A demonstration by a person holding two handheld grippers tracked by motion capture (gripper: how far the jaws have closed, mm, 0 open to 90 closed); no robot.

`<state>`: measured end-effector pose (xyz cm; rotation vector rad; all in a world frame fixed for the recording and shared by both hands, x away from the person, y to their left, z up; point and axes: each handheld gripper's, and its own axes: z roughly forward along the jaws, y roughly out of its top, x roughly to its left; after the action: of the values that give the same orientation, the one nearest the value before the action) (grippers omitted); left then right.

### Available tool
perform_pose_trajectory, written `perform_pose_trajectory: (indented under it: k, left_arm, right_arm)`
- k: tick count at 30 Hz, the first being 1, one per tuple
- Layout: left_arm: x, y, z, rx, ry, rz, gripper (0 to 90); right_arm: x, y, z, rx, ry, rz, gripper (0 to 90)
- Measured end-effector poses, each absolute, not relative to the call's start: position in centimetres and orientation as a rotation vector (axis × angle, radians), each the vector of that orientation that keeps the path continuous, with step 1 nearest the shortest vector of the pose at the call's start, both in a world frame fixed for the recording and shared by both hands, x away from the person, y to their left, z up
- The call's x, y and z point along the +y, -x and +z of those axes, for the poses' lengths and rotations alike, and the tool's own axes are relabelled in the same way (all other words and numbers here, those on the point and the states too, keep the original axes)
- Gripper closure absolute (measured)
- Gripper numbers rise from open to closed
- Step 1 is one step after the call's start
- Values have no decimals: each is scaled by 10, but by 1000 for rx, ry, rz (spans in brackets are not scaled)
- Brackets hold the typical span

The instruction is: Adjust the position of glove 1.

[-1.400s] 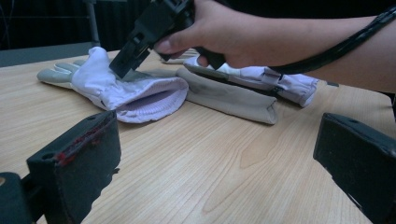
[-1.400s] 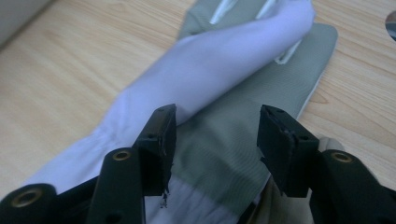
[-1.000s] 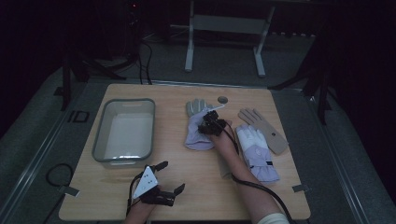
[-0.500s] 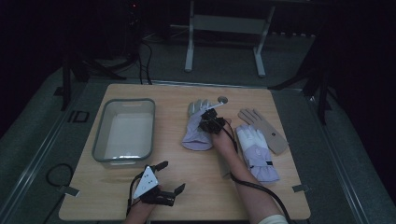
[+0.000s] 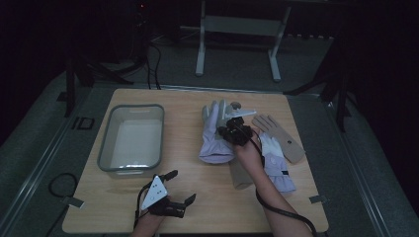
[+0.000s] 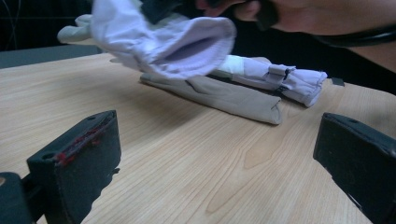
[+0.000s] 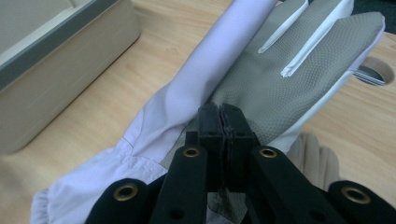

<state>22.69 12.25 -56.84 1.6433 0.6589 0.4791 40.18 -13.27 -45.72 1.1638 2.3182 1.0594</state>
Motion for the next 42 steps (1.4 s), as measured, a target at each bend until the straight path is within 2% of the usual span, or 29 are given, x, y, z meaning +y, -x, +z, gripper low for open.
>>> perform_pose_trajectory:
  k: [7, 15, 28, 42]
  left_arm:
    - [122, -227, -568, 660, -1645, 484, 8]
    - [122, -227, -568, 661, -1647, 487, 9]
    - [121, -227, -568, 648, -1654, 480, 8]
    - [121, -228, -568, 657, -1652, 477, 9]
  right_arm:
    - [-144, -369, -459, 2328, -1182, 1114, 880]
    - [-151, -335, -478, 2324, -1142, 1106, 879]
    - [-151, -356, -531, 2400, -1231, 1021, 873]
    - [-155, -357, -540, 2428, -1218, 1037, 837]
